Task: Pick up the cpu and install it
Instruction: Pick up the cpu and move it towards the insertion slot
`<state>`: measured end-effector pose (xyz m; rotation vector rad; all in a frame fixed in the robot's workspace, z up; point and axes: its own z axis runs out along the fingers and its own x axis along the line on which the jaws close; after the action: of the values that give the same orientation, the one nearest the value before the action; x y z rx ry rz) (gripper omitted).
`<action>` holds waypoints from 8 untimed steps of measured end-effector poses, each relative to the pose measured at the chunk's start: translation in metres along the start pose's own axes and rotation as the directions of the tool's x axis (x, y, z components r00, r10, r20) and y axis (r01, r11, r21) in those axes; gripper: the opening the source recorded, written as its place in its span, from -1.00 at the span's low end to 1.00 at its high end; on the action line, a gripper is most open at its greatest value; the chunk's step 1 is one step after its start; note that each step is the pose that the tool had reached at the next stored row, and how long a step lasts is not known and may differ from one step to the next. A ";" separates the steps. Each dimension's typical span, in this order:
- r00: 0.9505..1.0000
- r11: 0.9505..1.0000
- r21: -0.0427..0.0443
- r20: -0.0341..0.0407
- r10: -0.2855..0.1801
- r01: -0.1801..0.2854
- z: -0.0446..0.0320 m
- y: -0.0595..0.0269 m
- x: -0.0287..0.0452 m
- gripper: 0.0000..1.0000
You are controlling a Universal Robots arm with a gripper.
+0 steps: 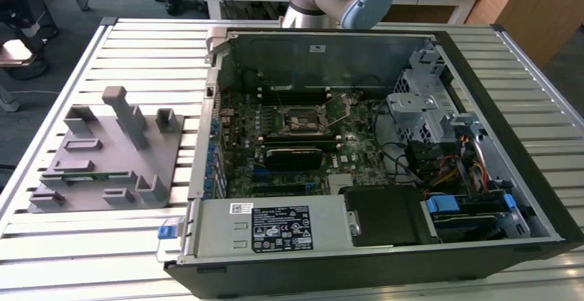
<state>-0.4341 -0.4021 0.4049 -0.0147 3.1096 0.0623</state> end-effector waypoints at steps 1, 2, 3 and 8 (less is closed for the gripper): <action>1.000 1.000 0.000 0.000 0.000 0.000 0.0001 0.0000 -0.0010 0.06; 1.000 1.000 0.000 0.000 0.000 0.000 0.0001 0.0000 -0.0020 0.06; 1.000 1.000 0.000 0.000 0.000 0.000 0.0002 0.0000 -0.0031 0.06; 1.000 1.000 0.000 0.000 0.000 0.000 0.0005 -0.0001 -0.0082 0.06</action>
<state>-0.4259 -0.4021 0.4046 -0.0148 3.1095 0.0624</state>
